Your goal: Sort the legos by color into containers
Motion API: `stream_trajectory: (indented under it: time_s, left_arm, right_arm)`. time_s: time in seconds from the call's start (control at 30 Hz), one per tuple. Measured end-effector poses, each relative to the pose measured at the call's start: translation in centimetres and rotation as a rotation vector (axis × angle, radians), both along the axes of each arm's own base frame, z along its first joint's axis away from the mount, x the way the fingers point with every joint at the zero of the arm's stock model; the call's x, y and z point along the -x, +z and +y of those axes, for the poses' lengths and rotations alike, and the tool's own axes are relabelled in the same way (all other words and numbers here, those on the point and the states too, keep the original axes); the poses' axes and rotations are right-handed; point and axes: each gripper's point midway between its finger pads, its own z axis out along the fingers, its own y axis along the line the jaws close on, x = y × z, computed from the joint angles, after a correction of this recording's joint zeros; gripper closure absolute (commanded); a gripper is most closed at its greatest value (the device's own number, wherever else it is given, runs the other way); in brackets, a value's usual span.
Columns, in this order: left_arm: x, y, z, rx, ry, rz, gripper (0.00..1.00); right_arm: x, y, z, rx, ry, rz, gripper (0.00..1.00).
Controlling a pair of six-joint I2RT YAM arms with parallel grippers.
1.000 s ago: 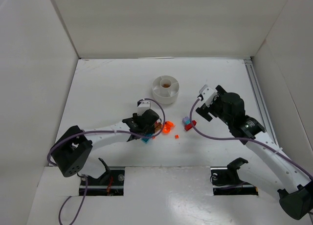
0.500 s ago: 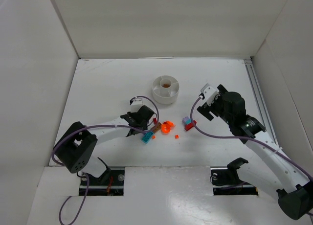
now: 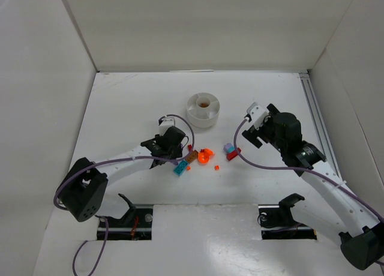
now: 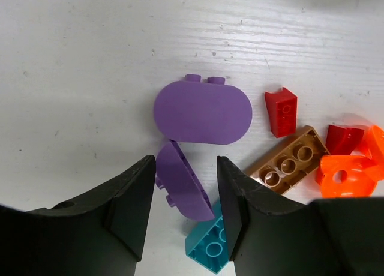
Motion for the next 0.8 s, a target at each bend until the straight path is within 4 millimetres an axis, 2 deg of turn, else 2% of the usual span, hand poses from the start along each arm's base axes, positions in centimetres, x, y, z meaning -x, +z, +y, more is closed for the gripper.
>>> stream_trajectory:
  time_s: [0.23, 0.43, 0.47, 0.67, 0.8]
  left_arm:
    - [0.3, -0.3, -0.4, 0.014, -0.015, 0.019, 0.58]
    - [0.7, -1.4, 0.0, -0.005, 0.011, 0.058, 0.59]
    - [0.9, -1.7, 0.1, -0.01, 0.017, 0.067, 0.61]
    - [1.1, -2.5, 0.5, -0.027, 0.045, 0.091, 0.89]
    - [1.1, -2.2, 0.6, -0.023, 0.054, 0.084, 0.95]
  right_arm:
    - [0.0, 0.0, -0.3, 0.002, -0.007, -0.001, 0.01]
    - [0.2, 0.4, -0.5, -0.004, -0.008, -0.014, 0.01]
    - [0.2, 0.4, -0.5, -0.004, -0.008, -0.013, 0.01]
    - [0.3, 0.3, -0.5, -0.003, -0.008, -0.011, 0.01]
    - [0.2, 0.3, -0.5, -0.003, -0.01, -0.011, 0.01]
